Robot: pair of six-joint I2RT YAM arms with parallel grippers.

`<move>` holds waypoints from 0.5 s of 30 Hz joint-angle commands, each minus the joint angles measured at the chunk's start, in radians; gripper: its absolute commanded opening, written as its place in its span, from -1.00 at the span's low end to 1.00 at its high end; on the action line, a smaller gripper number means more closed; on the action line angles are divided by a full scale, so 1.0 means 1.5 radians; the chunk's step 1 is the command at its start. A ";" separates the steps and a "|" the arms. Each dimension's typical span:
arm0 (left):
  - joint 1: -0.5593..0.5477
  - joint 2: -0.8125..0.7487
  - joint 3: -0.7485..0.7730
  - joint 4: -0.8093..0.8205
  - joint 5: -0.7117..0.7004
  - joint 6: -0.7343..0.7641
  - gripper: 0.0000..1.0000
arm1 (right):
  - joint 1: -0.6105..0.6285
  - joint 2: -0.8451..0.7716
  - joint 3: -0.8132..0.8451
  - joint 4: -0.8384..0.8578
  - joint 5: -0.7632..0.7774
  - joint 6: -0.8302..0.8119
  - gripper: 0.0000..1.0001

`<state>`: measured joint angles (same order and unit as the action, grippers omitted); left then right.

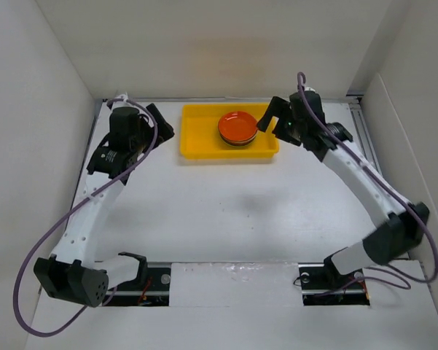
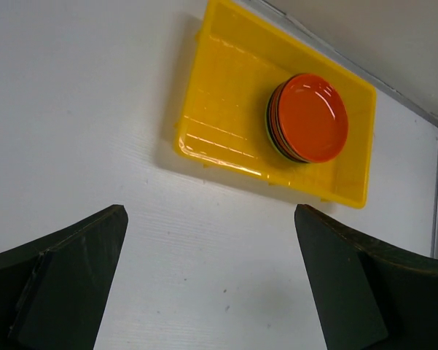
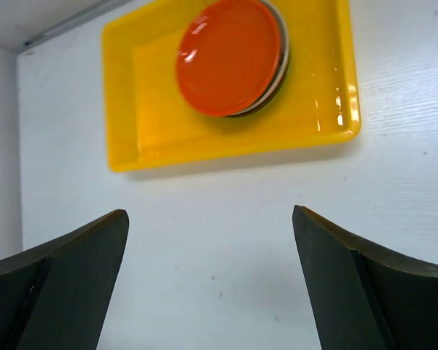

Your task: Place the plates into the plastic bin on the countertop

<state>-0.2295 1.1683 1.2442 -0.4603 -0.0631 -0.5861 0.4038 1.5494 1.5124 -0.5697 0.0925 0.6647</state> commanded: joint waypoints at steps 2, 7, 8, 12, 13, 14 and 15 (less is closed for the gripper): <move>-0.001 -0.051 0.065 -0.067 -0.088 0.077 1.00 | 0.097 -0.197 -0.033 -0.050 0.226 -0.054 1.00; -0.001 -0.143 0.040 -0.061 -0.124 0.100 1.00 | 0.152 -0.355 -0.057 -0.112 0.250 -0.055 1.00; -0.001 -0.160 0.019 -0.061 -0.134 0.107 1.00 | 0.152 -0.379 -0.066 -0.118 0.244 -0.055 1.00; -0.001 -0.252 -0.045 -0.052 -0.172 0.101 1.00 | 0.133 -0.499 -0.136 -0.153 0.232 -0.055 1.00; -0.001 -0.284 -0.056 -0.052 -0.172 0.095 1.00 | 0.133 -0.547 -0.147 -0.153 0.232 -0.055 1.00; -0.001 -0.298 -0.069 -0.052 -0.178 0.095 1.00 | 0.133 -0.567 -0.154 -0.160 0.224 -0.061 1.00; -0.001 -0.311 -0.092 -0.052 -0.178 0.095 1.00 | 0.127 -0.587 -0.154 -0.172 0.224 -0.061 1.00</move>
<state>-0.2291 0.7395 1.1679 -0.5419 -0.2810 -0.4572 0.6067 0.7170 1.3022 -0.7643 0.4129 0.5972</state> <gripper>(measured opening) 0.996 0.999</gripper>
